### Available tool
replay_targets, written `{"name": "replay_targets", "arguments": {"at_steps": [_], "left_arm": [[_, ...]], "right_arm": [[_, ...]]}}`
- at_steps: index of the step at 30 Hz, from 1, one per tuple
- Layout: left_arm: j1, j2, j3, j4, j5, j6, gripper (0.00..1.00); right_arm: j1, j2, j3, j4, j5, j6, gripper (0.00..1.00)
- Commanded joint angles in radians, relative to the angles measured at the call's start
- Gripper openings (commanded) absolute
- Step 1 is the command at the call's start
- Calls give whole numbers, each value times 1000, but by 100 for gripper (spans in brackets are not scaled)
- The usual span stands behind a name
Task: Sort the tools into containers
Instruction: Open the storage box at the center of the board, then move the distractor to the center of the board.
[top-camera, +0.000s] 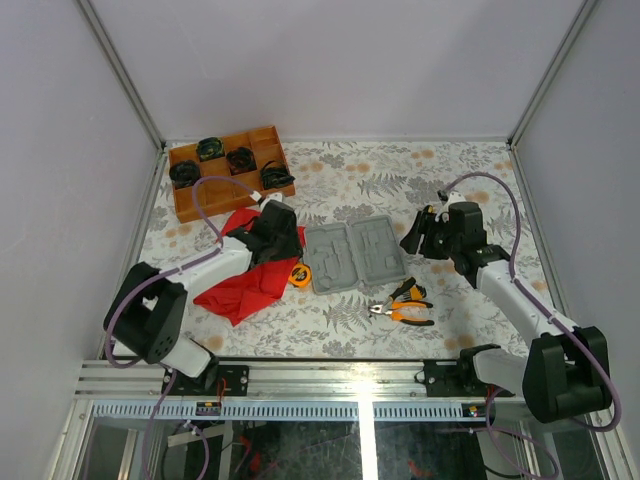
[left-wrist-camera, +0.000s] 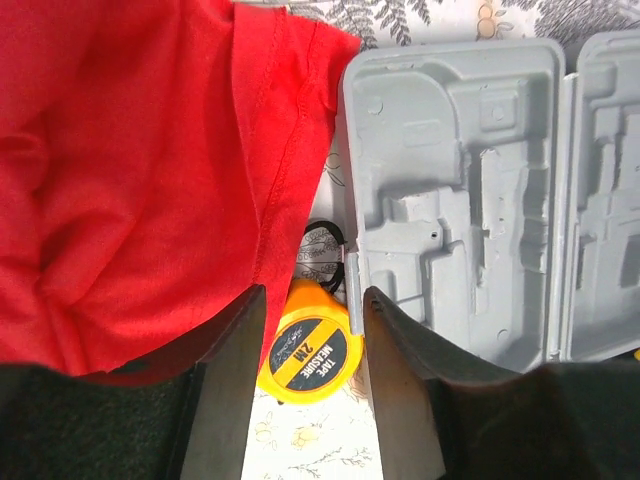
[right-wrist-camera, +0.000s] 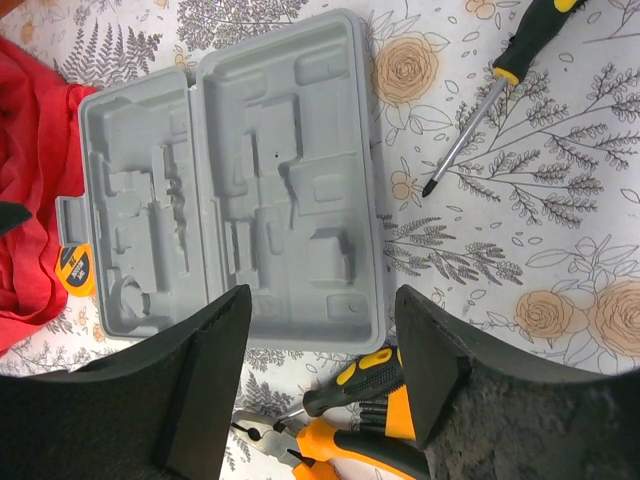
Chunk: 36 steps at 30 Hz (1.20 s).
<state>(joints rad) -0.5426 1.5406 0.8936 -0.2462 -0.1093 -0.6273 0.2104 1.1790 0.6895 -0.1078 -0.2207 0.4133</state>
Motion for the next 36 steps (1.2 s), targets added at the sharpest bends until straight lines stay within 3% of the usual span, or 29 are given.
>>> {"name": "replay_targets", "arguments": {"at_steps": [1, 12, 21, 36], "left_arm": [[-2, -67, 7, -66, -61, 0, 44], [-111, -168, -126, -39, 6, -24, 47], [-108, -171, -230, 19, 39, -81, 53], [166, -197, -353, 38, 81, -111, 52]], "right_arm": [[7, -35, -13, -7, 27, -12, 66], [7, -48, -46, 3, 4, 2, 68], [6, -38, -71, 41, -26, 28, 68], [7, -28, -77, 49, -41, 36, 69]]}}
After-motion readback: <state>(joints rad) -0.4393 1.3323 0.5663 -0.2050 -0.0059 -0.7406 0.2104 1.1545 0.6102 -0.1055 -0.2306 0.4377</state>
